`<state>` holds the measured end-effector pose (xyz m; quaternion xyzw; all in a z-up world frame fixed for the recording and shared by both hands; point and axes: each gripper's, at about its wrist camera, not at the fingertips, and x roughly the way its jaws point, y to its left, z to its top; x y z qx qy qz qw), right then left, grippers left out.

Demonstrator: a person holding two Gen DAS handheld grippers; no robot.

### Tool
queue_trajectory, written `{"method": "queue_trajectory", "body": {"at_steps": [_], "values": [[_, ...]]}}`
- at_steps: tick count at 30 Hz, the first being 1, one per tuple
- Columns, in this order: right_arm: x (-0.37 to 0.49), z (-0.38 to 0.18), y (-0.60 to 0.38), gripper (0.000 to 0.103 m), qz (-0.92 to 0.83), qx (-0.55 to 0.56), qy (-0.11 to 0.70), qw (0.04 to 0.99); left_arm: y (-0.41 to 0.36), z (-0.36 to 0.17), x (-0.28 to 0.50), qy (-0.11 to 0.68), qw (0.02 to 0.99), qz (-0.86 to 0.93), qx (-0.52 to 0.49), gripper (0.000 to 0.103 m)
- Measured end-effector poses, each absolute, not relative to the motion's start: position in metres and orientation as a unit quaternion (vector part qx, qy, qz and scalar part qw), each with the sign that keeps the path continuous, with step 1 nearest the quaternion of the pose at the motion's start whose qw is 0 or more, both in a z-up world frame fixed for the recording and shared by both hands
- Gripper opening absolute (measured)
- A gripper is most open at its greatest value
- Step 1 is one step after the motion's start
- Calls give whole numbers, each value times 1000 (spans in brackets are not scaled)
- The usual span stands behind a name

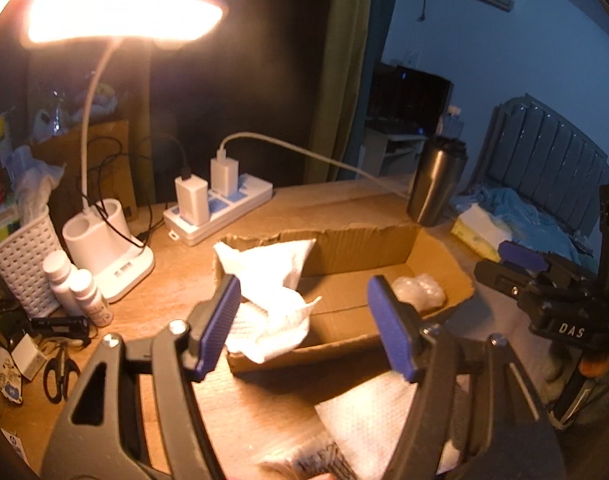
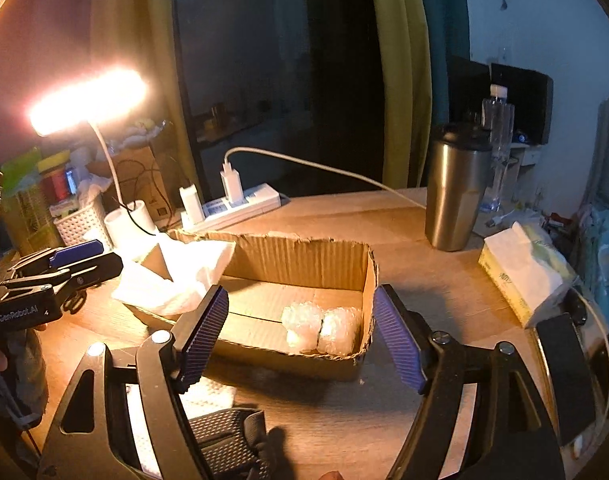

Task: Organize soft objects
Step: 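Withdraw both open tools from the box toward the remaining items, then grasp the pink plush keychain with the left tool while the right tool grasps the grey glove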

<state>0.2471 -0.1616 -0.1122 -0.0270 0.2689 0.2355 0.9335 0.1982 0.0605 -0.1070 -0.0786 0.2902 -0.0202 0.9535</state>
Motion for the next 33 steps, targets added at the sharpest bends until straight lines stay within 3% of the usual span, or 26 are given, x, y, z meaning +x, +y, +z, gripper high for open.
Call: {"method": "queue_trajectory", "body": {"at_steps": [18, 33], "values": [[187, -90, -154, 78, 256, -39, 241, 935, 50, -86, 129, 246, 966, -25, -73, 75], [168, -121, -143, 78, 273, -49, 271, 922, 57, -117, 101, 280, 956, -13, -87, 75]]}}
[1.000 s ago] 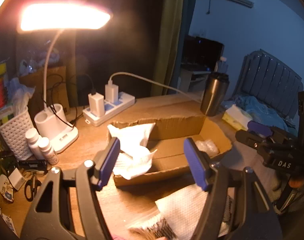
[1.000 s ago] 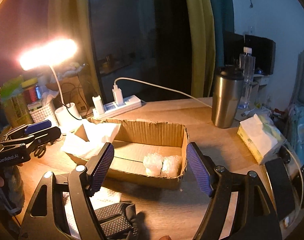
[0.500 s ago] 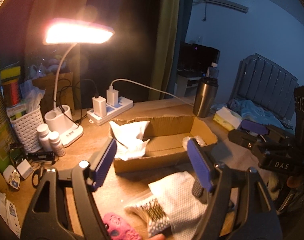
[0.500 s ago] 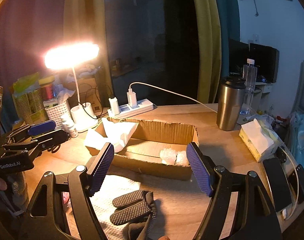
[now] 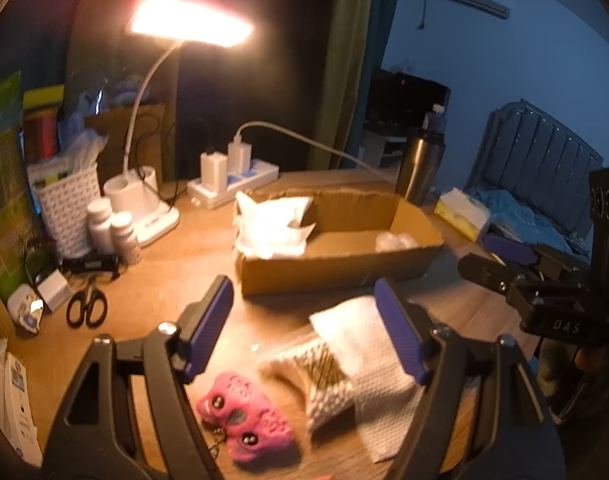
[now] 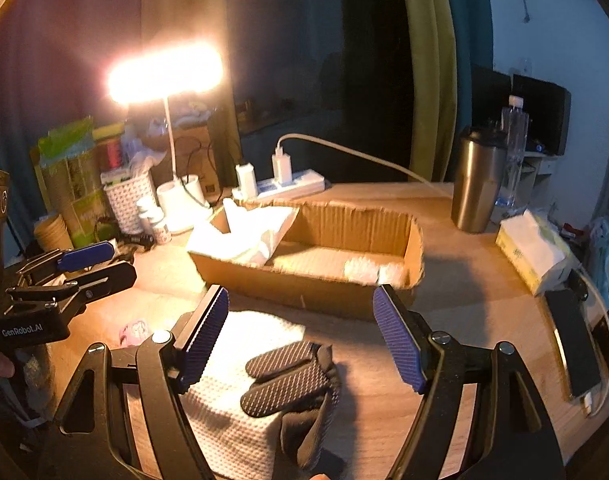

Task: Organize soft objects
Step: 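Grasp the pink plush keychain with the left tool while the right tool grasps the grey glove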

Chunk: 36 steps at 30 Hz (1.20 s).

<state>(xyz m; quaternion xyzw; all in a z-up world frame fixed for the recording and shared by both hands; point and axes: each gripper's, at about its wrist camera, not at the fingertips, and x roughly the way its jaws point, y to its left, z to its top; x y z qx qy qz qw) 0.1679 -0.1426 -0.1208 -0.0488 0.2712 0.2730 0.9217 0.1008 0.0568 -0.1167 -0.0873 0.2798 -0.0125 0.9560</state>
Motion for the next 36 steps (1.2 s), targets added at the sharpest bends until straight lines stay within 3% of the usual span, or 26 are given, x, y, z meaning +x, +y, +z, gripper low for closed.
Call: {"method": "queue_trajectory", "body": {"at_steps": [33, 36], "values": [[189, -188, -143, 78, 268, -47, 362, 891, 85, -211, 97, 415, 901, 66, -111, 75], [193, -195, -144, 73, 263, -43, 378, 887, 84, -211, 97, 417, 900, 67, -109, 75]]}}
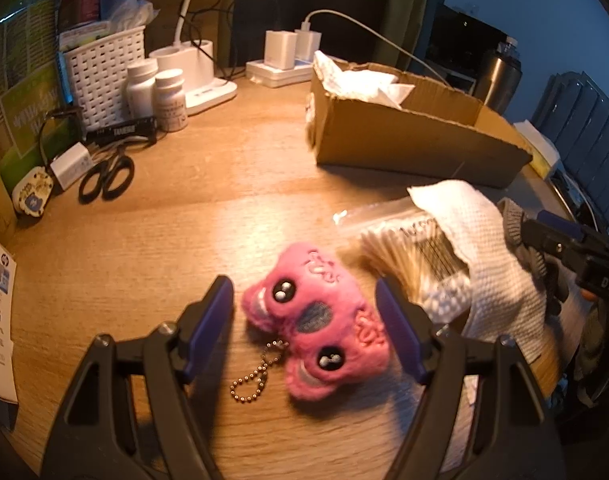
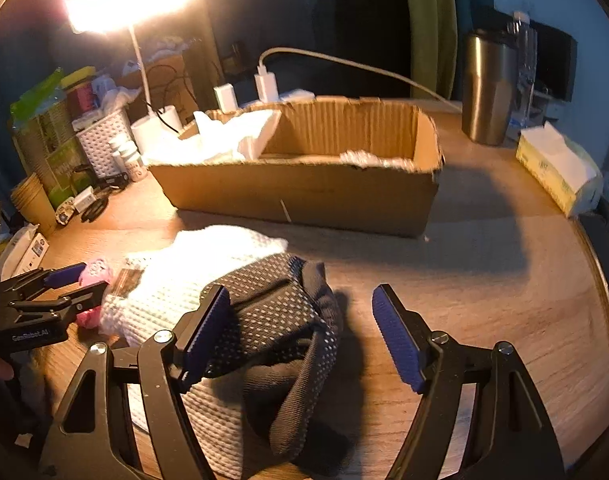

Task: Organize soft objects
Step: 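Grasp the pink plush keychain with the left tool while the right tool grasps the grey glove, then carry the pink plush and grey glove over the cardboard box with both tools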

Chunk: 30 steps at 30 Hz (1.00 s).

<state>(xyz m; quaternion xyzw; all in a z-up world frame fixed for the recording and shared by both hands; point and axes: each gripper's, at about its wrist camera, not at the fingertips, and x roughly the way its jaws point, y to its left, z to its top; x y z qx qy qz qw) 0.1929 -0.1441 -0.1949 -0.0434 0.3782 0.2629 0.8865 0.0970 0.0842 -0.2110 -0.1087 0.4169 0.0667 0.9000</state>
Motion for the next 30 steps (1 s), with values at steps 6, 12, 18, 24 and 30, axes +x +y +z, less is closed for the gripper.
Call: {"method": "queue_trajectory", "body": {"at_steps": [6, 12, 18, 24, 30], "values": [[197, -203, -153, 47, 285, -4, 403, 870, 82, -214, 99, 425, 897, 62, -103, 74], [193, -198, -158, 23, 286, -4, 393, 874, 80, -214, 99, 423, 899, 57, -100, 57], [188, -188, -161, 21, 291, -4, 376, 880, 76, -209, 95, 415, 903, 47, -98, 52], [184, -173, -169, 20, 289, 3, 352, 890, 71, -189, 90, 388, 916, 39, -96, 52], [181, -159, -176, 20, 287, 8, 334, 898, 69, -167, 87, 363, 927, 37, -92, 52]]}}
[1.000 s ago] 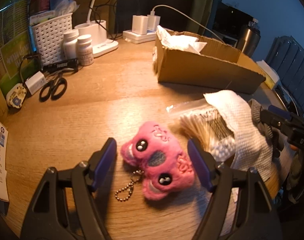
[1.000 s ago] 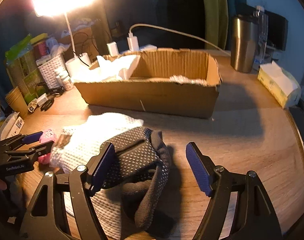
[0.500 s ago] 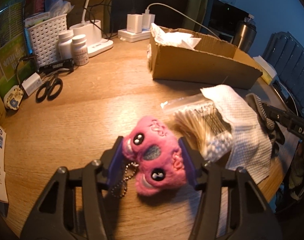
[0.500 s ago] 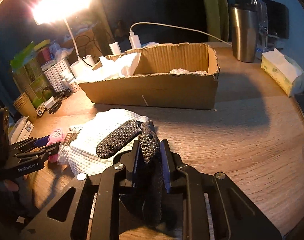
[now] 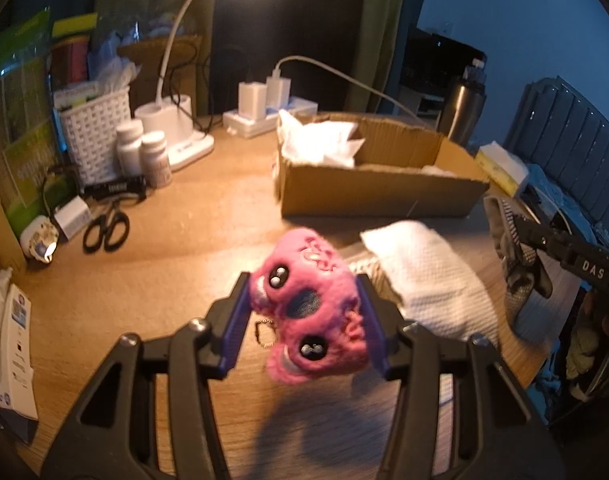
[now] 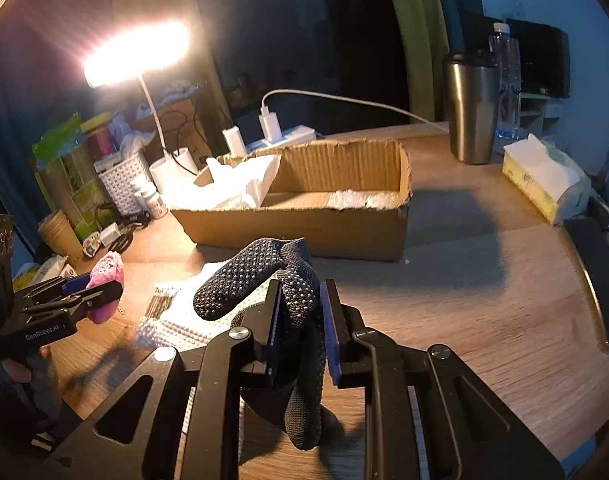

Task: Organize soft objects
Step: 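Carry the pink plush and grey glove over the cardboard box with both tools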

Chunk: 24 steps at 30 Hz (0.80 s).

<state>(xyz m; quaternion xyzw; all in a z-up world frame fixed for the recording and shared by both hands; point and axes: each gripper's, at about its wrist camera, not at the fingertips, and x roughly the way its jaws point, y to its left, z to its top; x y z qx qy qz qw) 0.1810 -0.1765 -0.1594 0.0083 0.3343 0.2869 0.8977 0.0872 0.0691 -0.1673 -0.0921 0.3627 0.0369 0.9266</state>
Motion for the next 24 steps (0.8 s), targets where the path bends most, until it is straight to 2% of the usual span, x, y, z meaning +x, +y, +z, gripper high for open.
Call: {"method": "queue_trajectory", "body": {"at_steps": [16, 24], "values": [[171, -129, -185, 15, 293, 5, 290, 911, 46, -127, 98, 321, 944, 5, -71, 52], [186, -158, -195, 15, 270, 20, 334, 903, 27, -120, 103, 315, 947, -10, -60, 52]]}}
